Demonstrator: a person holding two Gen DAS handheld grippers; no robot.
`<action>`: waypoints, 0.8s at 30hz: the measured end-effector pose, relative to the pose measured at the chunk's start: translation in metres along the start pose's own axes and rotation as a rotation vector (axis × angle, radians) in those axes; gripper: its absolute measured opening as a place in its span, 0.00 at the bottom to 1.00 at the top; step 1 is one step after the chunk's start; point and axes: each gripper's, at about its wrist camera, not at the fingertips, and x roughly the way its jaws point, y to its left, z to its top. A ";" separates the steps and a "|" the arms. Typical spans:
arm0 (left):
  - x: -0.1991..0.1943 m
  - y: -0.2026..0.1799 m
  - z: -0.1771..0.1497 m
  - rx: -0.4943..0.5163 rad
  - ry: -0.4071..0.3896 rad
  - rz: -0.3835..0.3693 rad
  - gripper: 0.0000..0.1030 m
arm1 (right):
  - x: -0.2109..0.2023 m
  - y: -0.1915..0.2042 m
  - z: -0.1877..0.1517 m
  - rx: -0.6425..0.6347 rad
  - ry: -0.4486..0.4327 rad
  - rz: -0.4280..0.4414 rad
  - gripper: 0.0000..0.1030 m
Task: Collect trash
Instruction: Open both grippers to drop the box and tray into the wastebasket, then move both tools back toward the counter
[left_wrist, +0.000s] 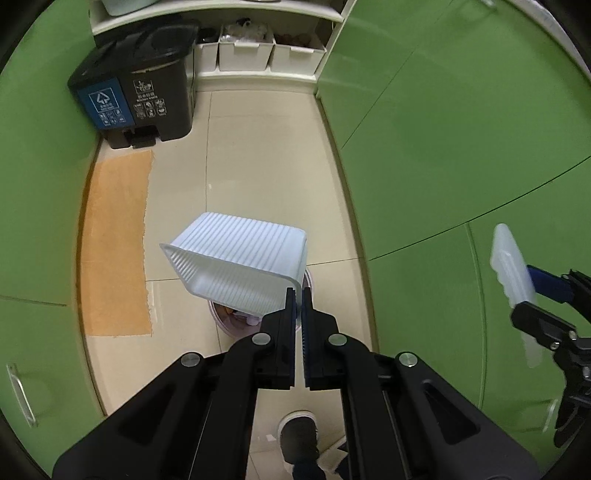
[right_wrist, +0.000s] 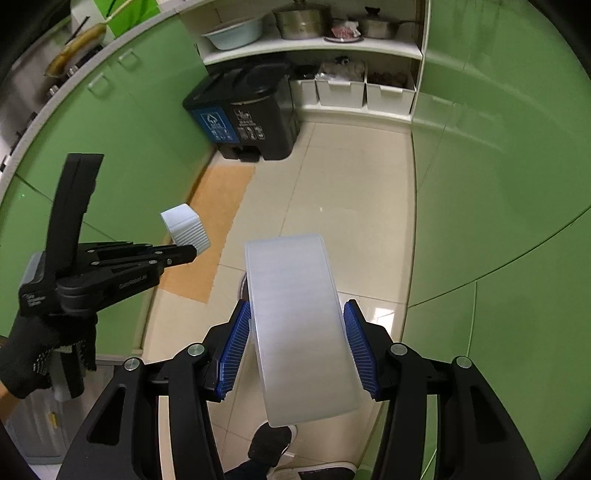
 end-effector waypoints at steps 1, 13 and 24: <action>0.007 0.003 0.000 -0.002 0.001 0.002 0.05 | 0.003 -0.001 -0.001 0.003 0.001 -0.002 0.49; -0.007 0.025 -0.002 -0.072 -0.037 0.009 0.97 | 0.019 -0.001 -0.005 0.016 0.030 0.002 0.49; -0.075 0.055 0.000 -0.137 -0.149 0.048 0.97 | 0.081 0.043 0.015 -0.063 0.069 0.087 0.50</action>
